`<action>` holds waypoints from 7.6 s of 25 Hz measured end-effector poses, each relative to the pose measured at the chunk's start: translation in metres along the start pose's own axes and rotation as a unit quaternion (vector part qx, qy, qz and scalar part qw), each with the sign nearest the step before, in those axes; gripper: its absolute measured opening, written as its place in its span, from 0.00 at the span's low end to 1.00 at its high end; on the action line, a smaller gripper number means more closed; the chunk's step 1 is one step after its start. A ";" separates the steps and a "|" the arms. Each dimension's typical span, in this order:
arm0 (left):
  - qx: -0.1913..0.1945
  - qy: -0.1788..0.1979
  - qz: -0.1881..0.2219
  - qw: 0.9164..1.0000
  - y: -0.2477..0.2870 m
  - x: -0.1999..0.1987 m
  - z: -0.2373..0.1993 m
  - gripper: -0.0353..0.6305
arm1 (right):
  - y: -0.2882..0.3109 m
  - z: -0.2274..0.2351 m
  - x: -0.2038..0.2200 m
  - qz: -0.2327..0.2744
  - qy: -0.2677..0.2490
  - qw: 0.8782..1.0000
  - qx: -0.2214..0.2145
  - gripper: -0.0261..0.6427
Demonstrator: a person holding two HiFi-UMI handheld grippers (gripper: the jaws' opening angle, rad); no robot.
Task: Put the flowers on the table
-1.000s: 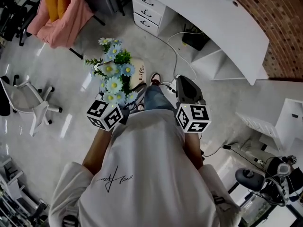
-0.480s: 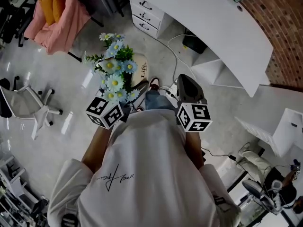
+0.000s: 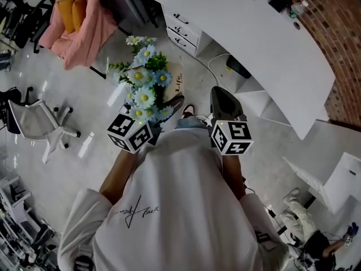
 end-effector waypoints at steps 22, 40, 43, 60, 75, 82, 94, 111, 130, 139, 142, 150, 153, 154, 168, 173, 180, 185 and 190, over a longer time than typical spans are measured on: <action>-0.008 0.016 -0.024 1.000 0.063 -0.029 -0.022 0.89 | 0.029 0.040 -0.019 0.012 0.019 1.000 -0.004 0.08; 0.057 0.023 -0.062 0.996 0.158 -0.073 -0.061 0.89 | 0.087 0.095 -0.062 -0.008 0.059 0.997 0.057 0.08; 0.067 0.023 -0.066 0.995 0.174 -0.084 -0.071 0.89 | 0.102 0.103 -0.077 -0.010 0.062 0.996 0.063 0.08; 0.104 0.015 -0.089 0.991 0.262 -0.144 -0.152 0.89 | 0.197 0.114 -0.165 0.003 0.068 0.995 0.078 0.08; 0.140 0.013 -0.122 0.982 0.327 -0.174 -0.212 0.89 | 0.259 0.132 -0.177 -0.028 0.102 0.987 0.120 0.08; 0.151 0.023 -0.134 0.979 0.342 -0.174 -0.225 0.88 | 0.276 0.128 -0.166 -0.044 0.101 0.988 0.112 0.08; 0.134 0.031 -0.129 0.982 0.362 -0.176 -0.240 0.88 | 0.300 0.134 -0.155 -0.051 0.106 0.989 0.094 0.08; 0.103 0.002 -0.141 0.985 0.424 -0.169 -0.256 0.88 | 0.325 0.173 -0.151 -0.082 0.105 0.988 0.084 0.08; 0.069 -0.011 -0.142 0.987 0.479 -0.160 -0.263 0.88 | 0.340 0.203 -0.151 -0.107 0.092 0.989 0.042 0.08; 0.056 0.004 -0.142 0.988 0.490 -0.155 -0.270 0.88 | 0.339 0.211 -0.142 -0.111 0.097 0.988 0.044 0.08; 0.052 0.004 -0.143 0.988 0.503 -0.154 -0.268 0.88 | 0.340 0.223 -0.140 -0.114 0.097 0.988 0.044 0.08; 0.043 0.001 -0.151 0.988 0.529 -0.150 -0.267 0.88 | 0.342 0.235 -0.133 -0.132 0.088 0.987 0.037 0.08; 0.038 -0.003 -0.150 0.988 0.538 -0.150 -0.267 0.88 | 0.341 0.239 -0.130 -0.131 0.096 0.986 0.035 0.08; 0.036 -0.005 -0.148 0.988 0.541 -0.151 -0.266 0.88 | 0.341 0.242 -0.129 -0.131 0.101 0.986 0.036 0.08; 0.015 0.028 -0.147 0.989 0.581 -0.148 -0.252 0.88 | 0.324 0.283 -0.123 -0.127 0.122 0.983 0.046 0.08; 0.016 0.037 -0.147 0.988 0.599 -0.148 -0.239 0.88 | 0.315 0.302 -0.125 -0.120 0.124 0.984 0.047 0.08; 0.012 0.047 -0.146 0.988 0.604 -0.145 -0.240 0.88 | 0.304 0.300 -0.122 -0.114 0.123 0.985 0.051 0.08; 0.009 0.052 -0.143 0.988 0.612 -0.145 -0.240 0.88 | 0.292 0.310 -0.120 -0.109 0.138 0.982 0.066 0.08; 0.008 0.055 -0.146 0.988 0.621 -0.144 -0.240 0.88 | 0.288 0.315 -0.122 -0.103 0.136 0.982 0.076 0.08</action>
Point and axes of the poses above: the fingertips, and each gripper's own axes: y forward along the fingers, z to its right, x out of its underside, the point moved 2 cm from there along -y, backward along the fingers, and after that the axes turned 7 degrees about -z, right-handed, at the moved point
